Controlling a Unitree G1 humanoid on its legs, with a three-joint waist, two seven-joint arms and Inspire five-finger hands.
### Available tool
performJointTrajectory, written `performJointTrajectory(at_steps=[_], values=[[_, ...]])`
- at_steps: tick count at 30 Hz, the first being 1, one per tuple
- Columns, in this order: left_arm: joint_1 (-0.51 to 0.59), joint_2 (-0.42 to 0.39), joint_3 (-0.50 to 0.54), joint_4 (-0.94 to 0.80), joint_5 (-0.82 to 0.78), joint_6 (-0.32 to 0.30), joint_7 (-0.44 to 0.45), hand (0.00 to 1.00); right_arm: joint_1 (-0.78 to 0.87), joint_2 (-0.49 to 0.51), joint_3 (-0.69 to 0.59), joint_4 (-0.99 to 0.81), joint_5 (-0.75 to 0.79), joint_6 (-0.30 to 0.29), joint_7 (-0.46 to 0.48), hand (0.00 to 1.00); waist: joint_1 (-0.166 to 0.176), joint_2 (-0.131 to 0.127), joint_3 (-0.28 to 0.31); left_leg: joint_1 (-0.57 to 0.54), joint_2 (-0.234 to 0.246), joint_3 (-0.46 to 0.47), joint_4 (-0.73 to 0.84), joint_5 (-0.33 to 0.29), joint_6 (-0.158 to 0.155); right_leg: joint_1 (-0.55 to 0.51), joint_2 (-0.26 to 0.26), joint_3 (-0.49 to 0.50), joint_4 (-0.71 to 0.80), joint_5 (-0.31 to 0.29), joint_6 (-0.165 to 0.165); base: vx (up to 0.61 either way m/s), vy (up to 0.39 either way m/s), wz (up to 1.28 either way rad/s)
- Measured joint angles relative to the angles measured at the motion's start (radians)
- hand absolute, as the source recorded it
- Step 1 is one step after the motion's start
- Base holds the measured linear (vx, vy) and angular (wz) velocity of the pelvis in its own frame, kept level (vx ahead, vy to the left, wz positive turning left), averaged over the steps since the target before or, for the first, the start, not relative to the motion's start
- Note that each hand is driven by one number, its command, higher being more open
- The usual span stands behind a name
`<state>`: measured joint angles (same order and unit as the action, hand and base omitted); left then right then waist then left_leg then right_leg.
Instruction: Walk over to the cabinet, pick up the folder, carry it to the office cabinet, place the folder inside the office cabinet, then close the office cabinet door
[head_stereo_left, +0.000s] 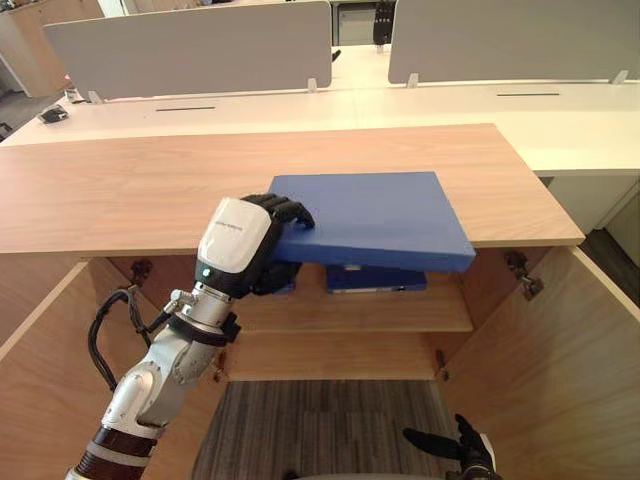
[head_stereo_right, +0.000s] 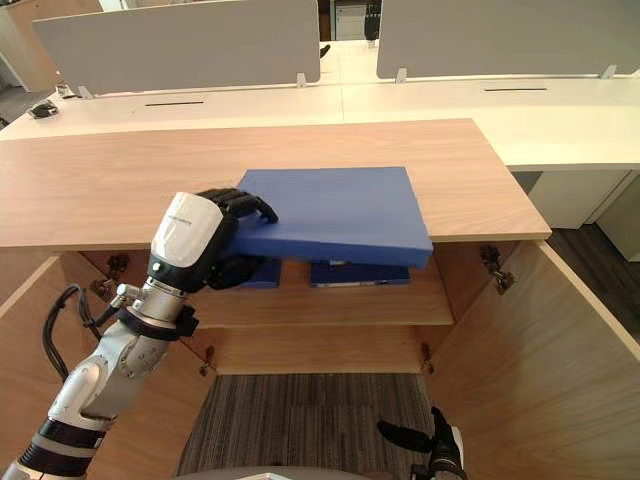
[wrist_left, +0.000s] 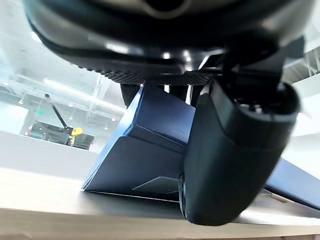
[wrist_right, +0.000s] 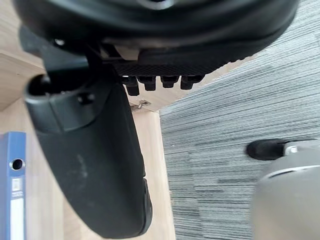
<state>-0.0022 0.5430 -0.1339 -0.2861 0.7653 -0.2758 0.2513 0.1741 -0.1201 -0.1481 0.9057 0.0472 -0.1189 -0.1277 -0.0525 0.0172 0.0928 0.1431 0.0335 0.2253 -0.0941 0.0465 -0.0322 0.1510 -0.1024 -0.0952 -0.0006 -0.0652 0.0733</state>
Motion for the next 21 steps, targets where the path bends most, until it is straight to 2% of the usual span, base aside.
performJointTrajectory(at_steps=[2,6,10,13,15,17,18,21], values=[[0.053,-0.050,0.001,-0.054,-0.043,-0.005,-0.025,0.00,-0.002,0.009,0.000,-0.029,0.020,0.000,0.008,1.00,0.006,0.000,-0.005,-0.012,0.002,0.010,0.005,-0.002,-0.003,-0.016,0.003,0.012,-0.001,0.003,0.000,0.04,-0.012,-0.18],[0.130,-0.100,-0.002,-0.164,-0.163,-0.042,-0.088,0.00,0.008,0.025,0.004,-0.143,0.083,0.000,0.023,1.00,0.006,-0.004,-0.006,-0.017,0.003,0.011,0.005,-0.002,-0.002,-0.023,0.004,0.018,0.003,0.007,-0.002,0.02,-0.023,-0.06],[0.222,-0.164,-0.009,-0.245,-0.316,-0.080,-0.136,0.00,0.036,0.031,0.034,-0.405,0.164,-0.017,0.054,1.00,0.007,-0.008,-0.004,-0.018,0.004,0.011,0.005,-0.003,0.000,-0.031,0.004,0.021,0.014,0.009,-0.003,-0.04,-0.016,-0.02],[0.279,-0.211,0.011,-0.282,-0.444,-0.082,-0.149,0.00,0.052,0.036,0.037,-0.585,0.241,-0.030,0.091,1.00,0.010,-0.010,-0.002,-0.019,0.002,0.011,0.000,-0.007,0.004,-0.033,0.002,0.024,0.014,0.012,-0.002,-0.07,-0.007,-0.01],[0.342,-0.267,0.065,-0.324,-0.584,-0.081,-0.169,0.00,0.084,0.043,0.038,-0.770,0.327,-0.047,0.130,1.00,0.011,-0.011,-0.001,-0.023,0.002,0.011,0.000,-0.007,0.005,-0.041,0.001,0.025,0.014,0.012,-0.001,-0.07,-0.009,-0.01],[0.376,-0.303,0.112,-0.344,-0.684,-0.081,-0.188,0.00,0.096,0.042,0.037,-0.881,0.375,-0.054,0.151,1.00,0.011,-0.013,0.000,-0.026,0.001,0.011,0.001,-0.006,0.006,-0.043,0.001,0.024,0.013,0.012,0.000,0.00,0.000,0.00],[0.393,-0.334,0.154,-0.348,-0.793,-0.080,-0.212,0.00,0.105,0.041,0.033,-0.987,0.413,-0.066,0.169,1.00,0.014,-0.016,0.002,-0.027,0.001,0.010,0.005,-0.005,0.006,-0.044,0.001,0.023,0.012,0.013,0.000,0.00,0.000,0.00],[0.407,-0.377,0.198,-0.348,-0.962,-0.075,-0.253,0.00,0.118,0.041,0.040,-1.061,0.483,-0.053,0.191,1.00,0.021,-0.026,0.008,-0.032,0.002,0.005,0.005,-0.005,0.006,-0.043,0.002,0.018,0.011,0.013,0.000,0.02,-0.024,0.04]])
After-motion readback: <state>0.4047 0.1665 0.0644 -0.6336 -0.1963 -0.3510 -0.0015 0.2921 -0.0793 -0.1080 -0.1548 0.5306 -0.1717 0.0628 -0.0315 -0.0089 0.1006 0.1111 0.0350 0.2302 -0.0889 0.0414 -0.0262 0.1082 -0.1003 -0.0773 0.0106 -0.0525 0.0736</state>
